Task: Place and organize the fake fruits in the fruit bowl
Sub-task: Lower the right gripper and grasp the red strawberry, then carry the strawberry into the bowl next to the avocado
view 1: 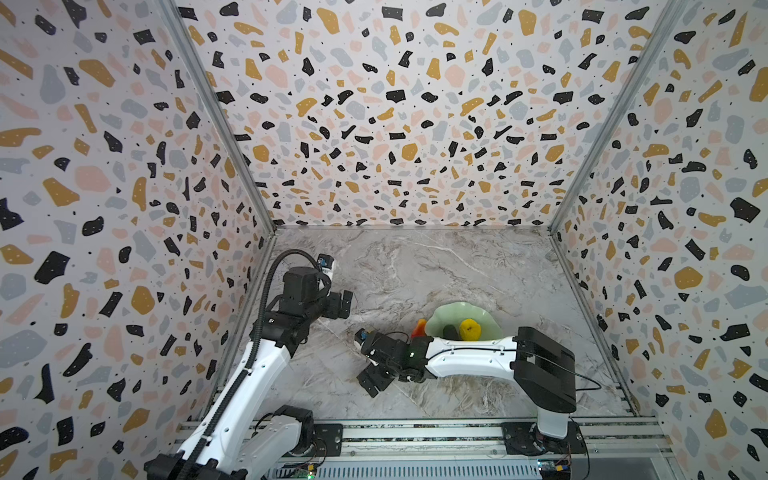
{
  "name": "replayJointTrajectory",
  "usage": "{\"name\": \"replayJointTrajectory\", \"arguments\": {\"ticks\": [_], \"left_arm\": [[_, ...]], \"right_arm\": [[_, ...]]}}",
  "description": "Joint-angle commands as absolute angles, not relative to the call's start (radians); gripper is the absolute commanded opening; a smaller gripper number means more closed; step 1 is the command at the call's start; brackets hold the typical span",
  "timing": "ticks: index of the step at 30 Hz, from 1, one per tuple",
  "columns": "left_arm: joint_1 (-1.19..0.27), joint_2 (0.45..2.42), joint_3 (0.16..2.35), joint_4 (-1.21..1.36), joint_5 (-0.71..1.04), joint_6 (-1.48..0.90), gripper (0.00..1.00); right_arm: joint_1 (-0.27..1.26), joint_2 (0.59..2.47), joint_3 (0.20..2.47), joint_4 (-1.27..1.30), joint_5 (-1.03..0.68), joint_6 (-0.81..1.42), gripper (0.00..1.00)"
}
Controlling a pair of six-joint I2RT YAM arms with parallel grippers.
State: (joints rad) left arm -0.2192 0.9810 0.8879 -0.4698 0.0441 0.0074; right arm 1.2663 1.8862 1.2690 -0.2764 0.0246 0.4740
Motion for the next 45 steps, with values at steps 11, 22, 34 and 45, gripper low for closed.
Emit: {"name": "replayJointTrajectory", "arguments": {"ticks": [11,22,34,45], "left_arm": [[-0.222,0.973,0.888,-0.457,0.049,0.012,1.00],[-0.222,0.971,0.887,-0.457,0.048,0.012,1.00],[-0.222,0.976,0.888,-0.456,0.049,0.013,1.00],[-0.222,0.992,0.899,-0.459,0.060,0.013,1.00]], "right_arm": [[1.266,1.897,1.243,-0.275,0.098,0.534,0.80],[1.255,1.893,1.231,-0.276,0.087,0.524,0.60],[1.213,1.617,1.176,-0.423,0.194,0.396,0.43],[0.948,1.152,0.984,-0.739,0.242,0.522,0.40]]}}
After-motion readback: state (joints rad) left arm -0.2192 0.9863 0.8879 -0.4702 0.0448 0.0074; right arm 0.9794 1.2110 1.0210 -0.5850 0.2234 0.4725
